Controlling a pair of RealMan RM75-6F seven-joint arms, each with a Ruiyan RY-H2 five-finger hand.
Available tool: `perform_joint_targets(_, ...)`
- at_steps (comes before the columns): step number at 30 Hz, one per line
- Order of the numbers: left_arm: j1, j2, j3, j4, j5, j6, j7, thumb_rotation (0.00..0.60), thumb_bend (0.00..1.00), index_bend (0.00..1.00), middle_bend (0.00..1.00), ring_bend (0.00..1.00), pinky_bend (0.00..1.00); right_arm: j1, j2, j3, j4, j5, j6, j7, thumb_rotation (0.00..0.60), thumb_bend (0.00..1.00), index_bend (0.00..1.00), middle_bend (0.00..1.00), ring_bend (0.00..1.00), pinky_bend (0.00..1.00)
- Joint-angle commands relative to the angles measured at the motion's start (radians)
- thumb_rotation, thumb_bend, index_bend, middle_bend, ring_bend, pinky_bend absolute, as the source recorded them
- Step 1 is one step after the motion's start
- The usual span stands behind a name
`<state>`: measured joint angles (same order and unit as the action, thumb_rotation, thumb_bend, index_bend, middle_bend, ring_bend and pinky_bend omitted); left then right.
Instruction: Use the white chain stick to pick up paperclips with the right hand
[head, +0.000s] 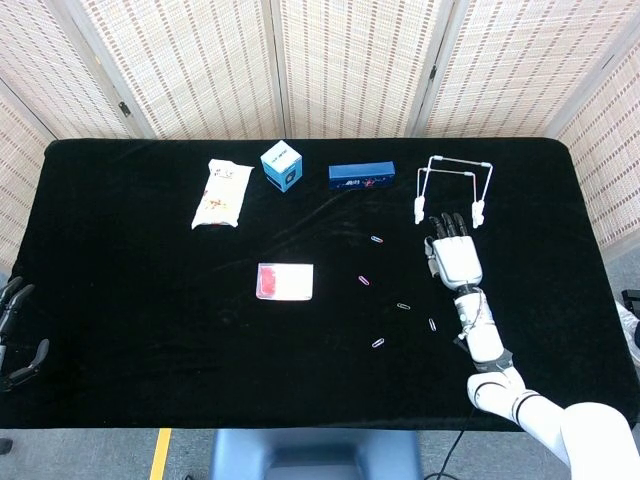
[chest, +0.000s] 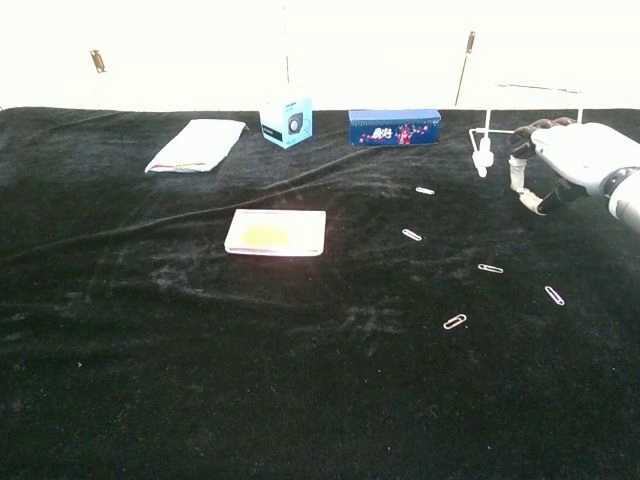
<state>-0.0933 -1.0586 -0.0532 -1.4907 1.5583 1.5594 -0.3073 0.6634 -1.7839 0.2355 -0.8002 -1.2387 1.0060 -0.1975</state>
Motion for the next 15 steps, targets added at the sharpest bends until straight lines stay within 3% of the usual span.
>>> perform_joint_targets(1, 0.000, 0.000, 0.001, 0.000, 0.001, -0.001, 0.000, 0.600, 0.50, 0.00, 0.00, 0.00, 0.00, -0.004, 0.019, 0.000, -0.045, -0.011, 0.025, -0.016, 0.600, 0.47, 0.88, 0.15, 0.04, 0.00)
perform_joint_targets(15, 0.000, 0.000, 0.000, 0.001, 0.001, 0.002, -0.001, 0.600, 0.50, 0.00, 0.00, 0.00, 0.00, -0.018, 0.070, 0.003, -0.159, -0.042, 0.103, -0.034, 0.600, 0.47, 0.90, 0.17, 0.05, 0.00)
